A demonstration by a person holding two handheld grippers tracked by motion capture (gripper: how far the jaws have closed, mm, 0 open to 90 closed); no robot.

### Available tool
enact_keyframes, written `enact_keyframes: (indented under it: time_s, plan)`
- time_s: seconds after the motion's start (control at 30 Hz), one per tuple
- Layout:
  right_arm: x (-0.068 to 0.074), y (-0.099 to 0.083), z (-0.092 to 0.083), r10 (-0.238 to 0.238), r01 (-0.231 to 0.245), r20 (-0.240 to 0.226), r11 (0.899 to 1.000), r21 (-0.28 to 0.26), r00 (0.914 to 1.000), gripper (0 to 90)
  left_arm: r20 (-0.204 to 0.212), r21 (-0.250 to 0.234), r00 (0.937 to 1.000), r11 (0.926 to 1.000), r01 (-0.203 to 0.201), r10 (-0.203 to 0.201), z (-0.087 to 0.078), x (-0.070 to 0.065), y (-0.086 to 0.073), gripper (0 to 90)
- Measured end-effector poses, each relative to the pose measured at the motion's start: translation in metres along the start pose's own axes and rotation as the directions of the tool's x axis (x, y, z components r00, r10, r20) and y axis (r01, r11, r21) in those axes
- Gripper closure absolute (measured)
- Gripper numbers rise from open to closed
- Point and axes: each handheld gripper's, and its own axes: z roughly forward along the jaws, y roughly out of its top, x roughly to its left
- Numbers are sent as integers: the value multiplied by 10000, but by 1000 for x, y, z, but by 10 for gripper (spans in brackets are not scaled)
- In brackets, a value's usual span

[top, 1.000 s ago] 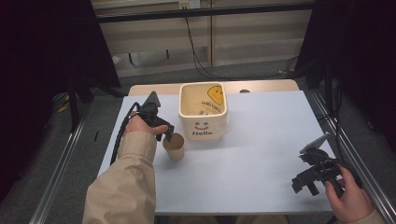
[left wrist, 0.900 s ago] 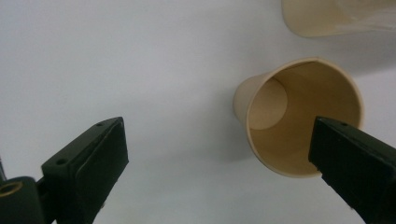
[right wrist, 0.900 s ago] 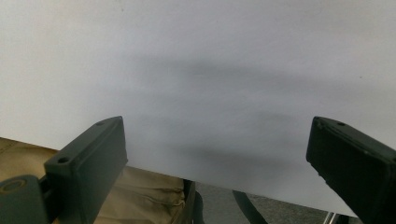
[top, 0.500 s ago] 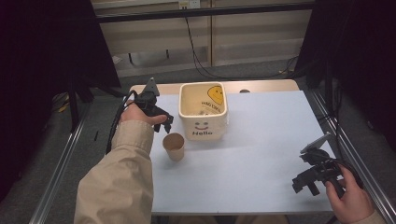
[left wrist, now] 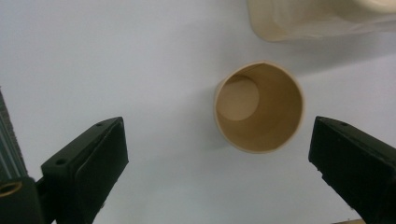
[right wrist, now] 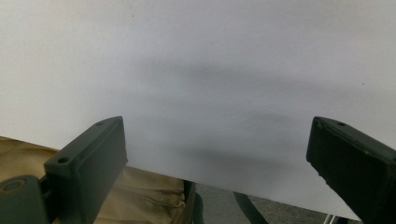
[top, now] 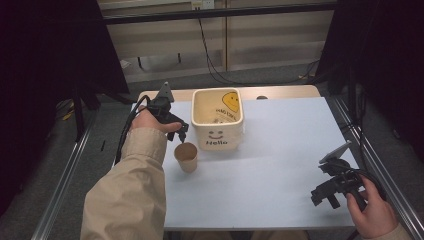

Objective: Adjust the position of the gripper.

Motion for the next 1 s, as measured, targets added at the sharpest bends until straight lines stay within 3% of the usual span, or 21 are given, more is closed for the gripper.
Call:
enact_keyframes:
  time_s: [0.23,0.37,0.47,0.57,0.63,1.0]
  plan:
    - [0,0,0,-23,23,14,10000,19,10000,47,-10,-96,10000,9999,-53,53,-3,-9,3,43]
    - [1,0,0,-28,27,52,10000,52,10000,49,191,2,9998,9999,-103,103,-8,-16,4,43]
    - [1,0,-1,-3,3,56,10000,25,10000,47,72,-107,9999,9999,-103,104,-9,-21,5,43]
    - [2,0,0,12,-13,-15,9998,-185,10000,47,137,-46,9998,9999,-130,131,-8,-25,5,41]
    - [3,1,-1,-30,30,4,10000,-35,10000,47,159,76,9998,9999,-144,143,-8,-27,5,41]
    - [3,2,-1,-97,97,116,9999,-39,9999,48,141,66,9998,9999,-126,125,-7,-28,4,41]
